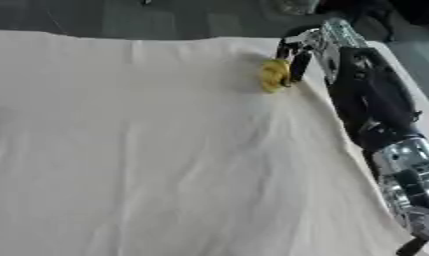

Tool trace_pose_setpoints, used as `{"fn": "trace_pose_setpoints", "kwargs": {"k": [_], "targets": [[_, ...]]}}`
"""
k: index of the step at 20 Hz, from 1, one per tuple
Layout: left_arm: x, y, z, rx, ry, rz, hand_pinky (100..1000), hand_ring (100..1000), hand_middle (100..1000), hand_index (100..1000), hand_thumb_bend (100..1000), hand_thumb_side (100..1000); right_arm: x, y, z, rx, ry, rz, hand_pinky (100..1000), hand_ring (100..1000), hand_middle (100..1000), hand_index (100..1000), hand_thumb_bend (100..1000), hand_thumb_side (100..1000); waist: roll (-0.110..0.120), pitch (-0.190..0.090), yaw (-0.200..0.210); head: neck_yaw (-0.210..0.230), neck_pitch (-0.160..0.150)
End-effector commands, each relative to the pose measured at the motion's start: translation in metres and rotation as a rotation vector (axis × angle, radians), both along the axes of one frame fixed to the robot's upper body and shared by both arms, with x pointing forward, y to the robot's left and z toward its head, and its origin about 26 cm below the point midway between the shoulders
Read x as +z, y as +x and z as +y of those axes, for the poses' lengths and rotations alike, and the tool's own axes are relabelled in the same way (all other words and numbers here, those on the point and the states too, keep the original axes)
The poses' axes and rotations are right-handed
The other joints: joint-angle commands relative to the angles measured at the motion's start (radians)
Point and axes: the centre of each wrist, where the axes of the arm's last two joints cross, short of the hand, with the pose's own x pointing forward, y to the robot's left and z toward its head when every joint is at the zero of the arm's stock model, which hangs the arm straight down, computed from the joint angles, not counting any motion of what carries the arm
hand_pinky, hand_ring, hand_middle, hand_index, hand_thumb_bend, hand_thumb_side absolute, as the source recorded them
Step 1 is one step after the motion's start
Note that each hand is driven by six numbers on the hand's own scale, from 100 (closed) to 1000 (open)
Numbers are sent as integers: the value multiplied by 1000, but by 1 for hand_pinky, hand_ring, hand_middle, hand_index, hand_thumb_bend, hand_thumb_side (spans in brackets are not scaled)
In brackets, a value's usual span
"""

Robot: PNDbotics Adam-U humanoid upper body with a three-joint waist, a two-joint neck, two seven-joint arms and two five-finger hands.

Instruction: Pick up the objects with one hand, pass them to the other hand, and then place them into the box on the other side of the table.

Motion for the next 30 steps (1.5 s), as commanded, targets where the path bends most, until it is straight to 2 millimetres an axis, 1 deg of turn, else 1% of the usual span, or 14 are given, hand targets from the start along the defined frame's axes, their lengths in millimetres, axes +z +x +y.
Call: {"fn": "trace_pose_setpoints", "kwargs": {"k": [1,3,5,8,12,16,17,20,21,22,25,30], "targets": [[14,-5,5,14,15,-40,777,727,644,705,749,406,5,-3,-5,-15,9,-27,890,841,713,730,214,100,6,-2,5,-5,-6],[14,-5,5,14,14,-41,777,727,644,705,748,408,4,-4,-6,-16,18,-49,876,812,614,660,181,100,7,-3,3,-4,-4],[14,-5,6,16,12,-41,777,726,644,704,746,409,4,-5,-6,-12,32,-87,867,794,549,603,173,100,7,-5,0,-4,-2],[13,-4,6,17,9,-40,777,725,643,703,745,410,3,-5,-7,-11,61,-144,850,759,491,540,161,100,6,-12,-5,-2,-1],[11,-5,8,23,9,-31,777,724,641,701,742,410,6,-8,-6,-2,123,-228,829,720,444,491,150,100,9,-34,-23,18,9],[6,-5,12,33,7,-17,777,722,639,699,740,410,10,-13,-5,24,213,-307,808,692,422,472,137,100,15,-69,-61,48,41],[5,-5,12,34,5,-14,777,722,638,698,740,410,10,-15,-5,34,247,-322,795,671,410,463,122,100,17,-78,-71,54,49],[1,-5,13,35,0,-1,777,721,637,697,739,410,9,-22,-3,64,344,-381,784,658,406,463,106,100,27,-104,-97,67,71],[0,-5,14,36,-2,2,778,721,637,697,741,436,8,-24,-1,74,372,-400,781,654,404,463,124,100,30,-112,-103,72,76],[-2,-5,14,38,-5,6,778,720,636,697,740,409,7,-26,2,84,405,-416,778,651,402,462,100,100,34,-119,-108,78,81],[-4,-5,15,38,-9,12,778,720,638,696,740,408,1,-33,7,98,509,-453,770,639,395,458,100,100,41,-137,-120,94,91],[-5,-4,14,31,-8,18,777,720,637,696,744,407,-8,-46,17,146,631,-497,764,630,392,460,100,100,50,-154,-131,112,95]]}}
